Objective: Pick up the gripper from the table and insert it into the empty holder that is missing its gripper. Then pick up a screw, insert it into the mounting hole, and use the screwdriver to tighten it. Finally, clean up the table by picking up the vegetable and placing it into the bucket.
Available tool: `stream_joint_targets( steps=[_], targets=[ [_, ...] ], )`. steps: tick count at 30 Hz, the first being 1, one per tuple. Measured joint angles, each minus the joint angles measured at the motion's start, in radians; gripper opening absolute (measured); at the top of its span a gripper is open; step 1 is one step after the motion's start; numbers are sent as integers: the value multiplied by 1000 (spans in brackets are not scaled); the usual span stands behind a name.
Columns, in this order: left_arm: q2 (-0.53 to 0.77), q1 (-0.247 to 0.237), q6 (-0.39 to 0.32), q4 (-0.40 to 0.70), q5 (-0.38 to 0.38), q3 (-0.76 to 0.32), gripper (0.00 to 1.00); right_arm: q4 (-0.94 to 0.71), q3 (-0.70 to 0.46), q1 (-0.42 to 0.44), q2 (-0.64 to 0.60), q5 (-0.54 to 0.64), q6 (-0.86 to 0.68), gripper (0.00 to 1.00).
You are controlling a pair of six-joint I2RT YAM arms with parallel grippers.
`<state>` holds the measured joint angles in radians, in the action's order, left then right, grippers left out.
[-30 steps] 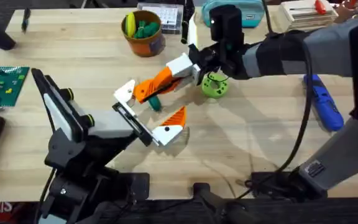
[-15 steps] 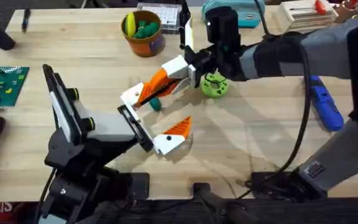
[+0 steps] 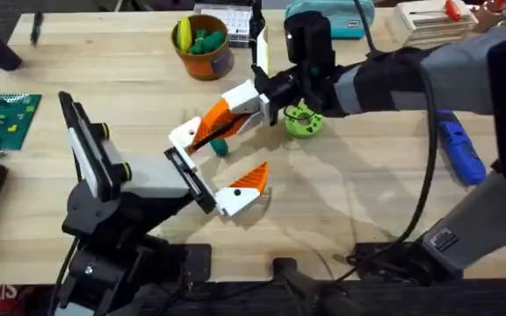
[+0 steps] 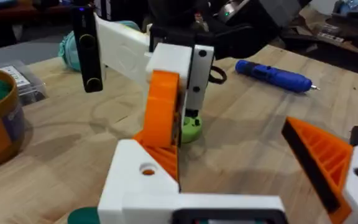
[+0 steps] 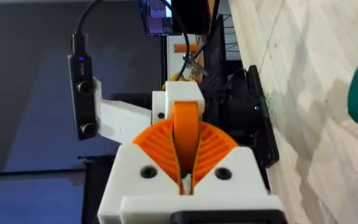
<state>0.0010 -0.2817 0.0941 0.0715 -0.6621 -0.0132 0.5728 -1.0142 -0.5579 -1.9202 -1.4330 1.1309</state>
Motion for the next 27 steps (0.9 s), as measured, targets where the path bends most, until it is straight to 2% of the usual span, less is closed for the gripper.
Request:
stream_joint_targets(
  steps=[14,16,21,22,24,27],
  targets=[
    [0,0,2,0,1,0,990,0,0,0,0,3,0,84],
    [0,0,4,0,1,0,989,2,0,0,0,4,0,28],
    [0,0,7,0,0,0,990,3,0,0,0,4,4,31],
    [0,0,7,0,1,0,990,2,0,0,0,4,6,64],
    [0,0,5,0,-3,0,989,-1,0,-3,0,15,7,216],
    [0,0,5,0,-3,0,990,0,0,-12,0,34,7,307]
  ],
)
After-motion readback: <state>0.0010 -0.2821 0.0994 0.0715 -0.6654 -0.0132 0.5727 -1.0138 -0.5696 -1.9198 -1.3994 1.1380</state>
